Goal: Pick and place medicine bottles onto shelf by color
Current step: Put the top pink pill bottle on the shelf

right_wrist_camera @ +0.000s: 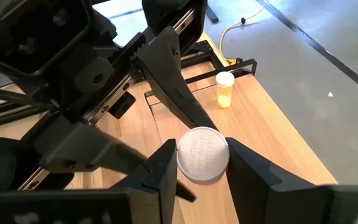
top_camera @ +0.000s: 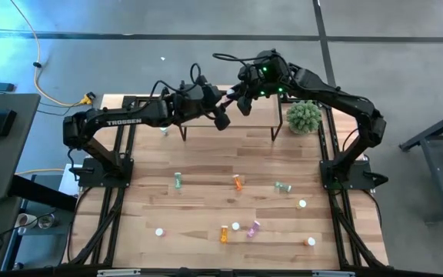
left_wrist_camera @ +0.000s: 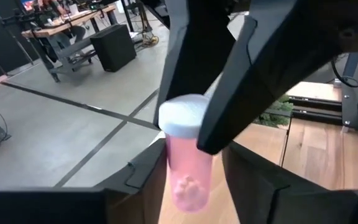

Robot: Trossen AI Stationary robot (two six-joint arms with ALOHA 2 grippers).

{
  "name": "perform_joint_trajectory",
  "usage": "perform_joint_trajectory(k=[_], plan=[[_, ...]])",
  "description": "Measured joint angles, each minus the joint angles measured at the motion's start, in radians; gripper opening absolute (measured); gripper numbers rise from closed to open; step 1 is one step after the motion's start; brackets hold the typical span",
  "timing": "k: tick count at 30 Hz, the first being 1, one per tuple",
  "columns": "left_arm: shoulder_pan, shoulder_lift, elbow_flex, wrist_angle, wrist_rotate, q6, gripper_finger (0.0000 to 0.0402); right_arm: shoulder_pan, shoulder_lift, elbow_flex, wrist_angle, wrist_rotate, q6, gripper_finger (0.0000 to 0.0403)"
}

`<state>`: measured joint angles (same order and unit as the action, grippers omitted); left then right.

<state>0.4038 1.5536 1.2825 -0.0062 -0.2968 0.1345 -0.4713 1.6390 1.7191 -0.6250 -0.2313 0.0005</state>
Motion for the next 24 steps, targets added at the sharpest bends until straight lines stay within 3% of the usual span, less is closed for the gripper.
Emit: perform_joint_trajectory(k=[9,24], plan=[[0.0,-0.02,0.0,-0.035,-0.07,0.0,0.0215,-0.041,-0.008,0.0,-0.003,0.003,-0.024,0.0104],[0.001,-0.122,0.001,-0.065,-0.112,0.023,0.0217,-0.164,-0.149,0.0,-0.092,0.07,-0.06,0.0104]])
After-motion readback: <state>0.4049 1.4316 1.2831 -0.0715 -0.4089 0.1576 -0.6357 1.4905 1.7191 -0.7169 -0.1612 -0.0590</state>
